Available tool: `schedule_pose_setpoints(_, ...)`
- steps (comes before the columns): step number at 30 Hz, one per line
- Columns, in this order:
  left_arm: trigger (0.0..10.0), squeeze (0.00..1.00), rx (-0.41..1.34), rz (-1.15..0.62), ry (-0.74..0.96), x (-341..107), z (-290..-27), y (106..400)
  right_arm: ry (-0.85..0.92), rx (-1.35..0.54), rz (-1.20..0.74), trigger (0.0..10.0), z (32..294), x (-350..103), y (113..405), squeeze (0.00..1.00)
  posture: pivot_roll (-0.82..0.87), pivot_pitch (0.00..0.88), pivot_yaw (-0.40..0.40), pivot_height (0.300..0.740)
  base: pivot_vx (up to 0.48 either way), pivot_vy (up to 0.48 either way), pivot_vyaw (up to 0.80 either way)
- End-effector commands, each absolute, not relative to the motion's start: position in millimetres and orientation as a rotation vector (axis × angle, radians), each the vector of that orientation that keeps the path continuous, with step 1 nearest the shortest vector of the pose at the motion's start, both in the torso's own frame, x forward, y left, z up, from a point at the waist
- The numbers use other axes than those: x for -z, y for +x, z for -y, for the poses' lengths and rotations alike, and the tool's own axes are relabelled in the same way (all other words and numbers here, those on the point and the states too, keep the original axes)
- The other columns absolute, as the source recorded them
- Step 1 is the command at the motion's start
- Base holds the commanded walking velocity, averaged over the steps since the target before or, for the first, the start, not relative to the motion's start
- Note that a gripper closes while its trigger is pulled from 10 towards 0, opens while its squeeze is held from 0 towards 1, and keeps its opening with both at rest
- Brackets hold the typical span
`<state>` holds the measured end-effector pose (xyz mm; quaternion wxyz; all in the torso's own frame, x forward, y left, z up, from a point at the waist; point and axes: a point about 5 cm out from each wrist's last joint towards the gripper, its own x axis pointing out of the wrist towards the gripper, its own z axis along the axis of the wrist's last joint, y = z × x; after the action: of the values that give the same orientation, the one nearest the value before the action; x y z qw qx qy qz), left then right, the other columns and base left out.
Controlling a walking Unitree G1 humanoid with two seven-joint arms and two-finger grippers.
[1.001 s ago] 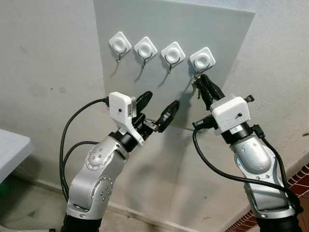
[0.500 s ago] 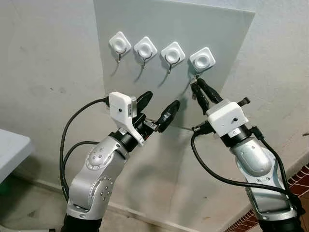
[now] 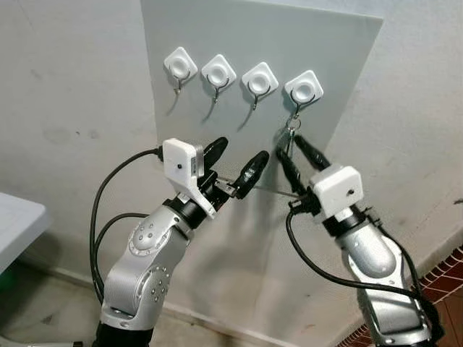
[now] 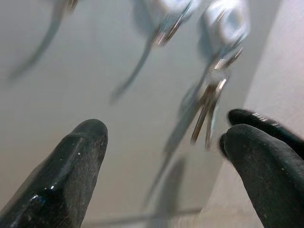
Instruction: Hang keys on a hook
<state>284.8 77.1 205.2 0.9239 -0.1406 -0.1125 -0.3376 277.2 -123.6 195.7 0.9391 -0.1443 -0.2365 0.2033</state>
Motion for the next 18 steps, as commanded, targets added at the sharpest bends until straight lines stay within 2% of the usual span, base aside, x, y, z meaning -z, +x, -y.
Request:
schedule_pose_setpoints(1, 10.0, 0.0, 0.667, 0.208, -0.276, -196.0, -78.4, 286.7, -0.221, -0.374, 0.447, 10.0, 129.7, -186.2, 278.6, 1.0, -0.04, 0.004, -0.059, 0.74, 0.0, 0.0, 0.0)
schedule_pose_setpoints(7, 10.0, 0.0, 0.561, 0.123, -0.277, -163.1, -90.2, 291.1, -0.109, -0.289, 0.329, 10.0, 139.2, -151.3, 277.6, 1.0, -0.04, 0.0, -0.05, 0.74, 0.0, 0.0, 0.0)
schedule_pose_setpoints(13, 10.0, 0.0, 0.39, 0.05, -0.301, -131.7, -111.9, 297.7, -0.057, -0.187, 0.209, 10.0, 154.3, -117.4, 274.9, 1.0, -0.04, 0.0, -0.045, 0.74, 0.0, 0.0, 0.0)
schedule_pose_setpoints(15, 10.0, 0.0, 0.283, -0.016, -0.291, -114.9, -122.9, 301.2, -0.028, -0.158, 0.159, 10.0, 160.2, -104.8, 272.7, 1.0, -0.04, 0.0, -0.043, 0.74, 0.0, 0.0, 0.0)
schedule_pose_setpoints(16, 10.0, 0.0, 0.237, -0.046, -0.268, -108.4, -127.3, 302.6, -0.002, -0.158, 0.132, 10.0, 161.6, -99.9, 271.9, 0.8, -0.04, 0.0, -0.043, 0.74, 0.0, 0.0, 0.0)
schedule_pose_setpoints(17, 10.0, 0.0, 0.209, -0.063, -0.252, -104.3, -130.1, 303.5, 0.015, -0.159, 0.116, 10.0, 162.3, -96.7, 271.4, 0.8, -0.04, 0.0, -0.043, 0.74, 0.0, 0.0, 0.0)
schedule_pose_setpoints(18, 10.0, 0.0, 0.17, -0.079, -0.222, -99.7, -133.9, 304.5, 0.025, -0.152, 0.107, 10.0, 163.4, -94.0, 270.9, 0.0, -0.05, 0.0, -0.04, 0.74, 0.0, 0.0, 0.0)
